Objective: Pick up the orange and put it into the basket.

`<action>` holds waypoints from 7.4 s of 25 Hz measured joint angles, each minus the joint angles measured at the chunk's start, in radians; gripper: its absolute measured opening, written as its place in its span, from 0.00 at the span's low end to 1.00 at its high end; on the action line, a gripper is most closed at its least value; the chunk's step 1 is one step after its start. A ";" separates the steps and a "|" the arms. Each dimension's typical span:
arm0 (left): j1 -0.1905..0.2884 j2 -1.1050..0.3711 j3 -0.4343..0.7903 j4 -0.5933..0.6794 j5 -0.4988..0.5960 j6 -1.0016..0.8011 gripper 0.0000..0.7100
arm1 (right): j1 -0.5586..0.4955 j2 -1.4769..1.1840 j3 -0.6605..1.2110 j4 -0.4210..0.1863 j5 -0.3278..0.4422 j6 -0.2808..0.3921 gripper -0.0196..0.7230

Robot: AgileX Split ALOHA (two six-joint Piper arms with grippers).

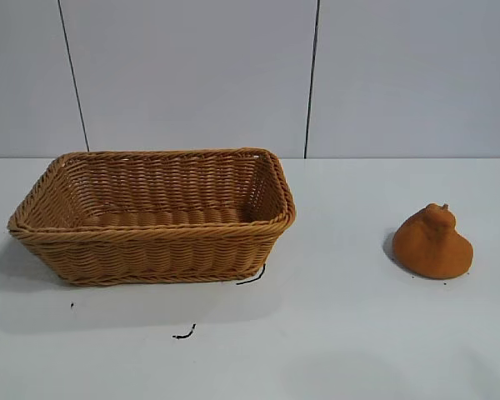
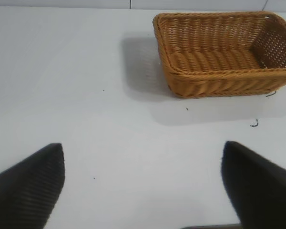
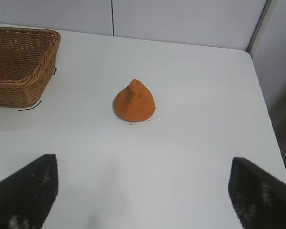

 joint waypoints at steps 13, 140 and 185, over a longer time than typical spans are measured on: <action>0.000 0.000 0.000 0.000 0.001 0.000 0.90 | 0.000 0.158 -0.018 0.000 0.007 0.004 0.96; 0.000 0.000 0.000 0.000 0.000 0.000 0.90 | 0.089 2.255 -1.630 -0.035 0.097 0.081 0.88; 0.000 0.000 0.000 0.000 0.001 0.000 0.90 | -0.031 0.515 -0.019 0.044 0.037 -0.068 0.88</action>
